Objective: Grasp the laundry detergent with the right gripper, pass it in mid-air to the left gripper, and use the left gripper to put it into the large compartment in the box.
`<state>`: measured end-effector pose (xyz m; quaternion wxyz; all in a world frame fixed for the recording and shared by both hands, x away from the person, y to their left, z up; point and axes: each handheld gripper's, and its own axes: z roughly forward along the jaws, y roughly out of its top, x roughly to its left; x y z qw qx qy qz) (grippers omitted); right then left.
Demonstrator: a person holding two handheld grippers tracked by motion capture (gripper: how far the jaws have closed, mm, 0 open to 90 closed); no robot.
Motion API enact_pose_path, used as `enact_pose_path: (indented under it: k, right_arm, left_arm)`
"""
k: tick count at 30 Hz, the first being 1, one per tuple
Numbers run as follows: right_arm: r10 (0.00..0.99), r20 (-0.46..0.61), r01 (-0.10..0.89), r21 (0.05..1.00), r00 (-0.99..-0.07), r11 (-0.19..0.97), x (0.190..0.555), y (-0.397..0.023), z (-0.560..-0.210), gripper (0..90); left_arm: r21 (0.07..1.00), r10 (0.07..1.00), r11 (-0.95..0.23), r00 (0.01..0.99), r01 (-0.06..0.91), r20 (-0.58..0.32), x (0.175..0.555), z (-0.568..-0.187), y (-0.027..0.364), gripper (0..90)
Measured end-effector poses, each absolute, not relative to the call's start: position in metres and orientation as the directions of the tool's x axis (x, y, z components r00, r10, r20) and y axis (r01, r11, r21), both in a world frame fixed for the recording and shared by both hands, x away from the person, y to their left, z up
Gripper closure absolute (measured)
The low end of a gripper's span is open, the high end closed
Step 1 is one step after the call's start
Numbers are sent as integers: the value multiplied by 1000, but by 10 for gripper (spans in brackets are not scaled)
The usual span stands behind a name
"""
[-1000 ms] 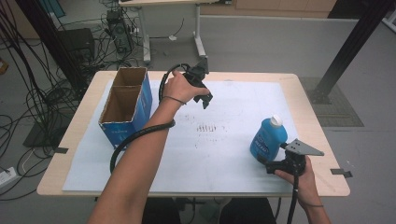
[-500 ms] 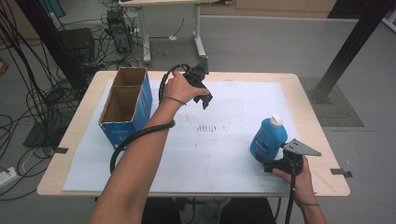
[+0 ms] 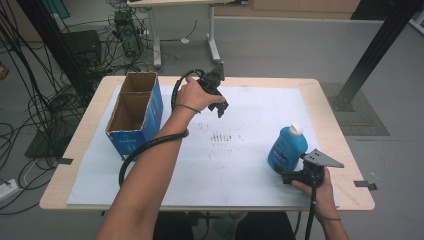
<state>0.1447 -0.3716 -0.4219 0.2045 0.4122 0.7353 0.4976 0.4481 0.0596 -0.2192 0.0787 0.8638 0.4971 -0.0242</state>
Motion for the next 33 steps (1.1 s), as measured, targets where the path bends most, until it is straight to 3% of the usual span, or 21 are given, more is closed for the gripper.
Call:
enact_pose_path:
  k: [33]
  right_arm:
    - [806,106,390,906,-582,163,144,-373,-423,10]
  left_arm:
    - [119,853,-495,507,861,-122,446,-216,57,88]
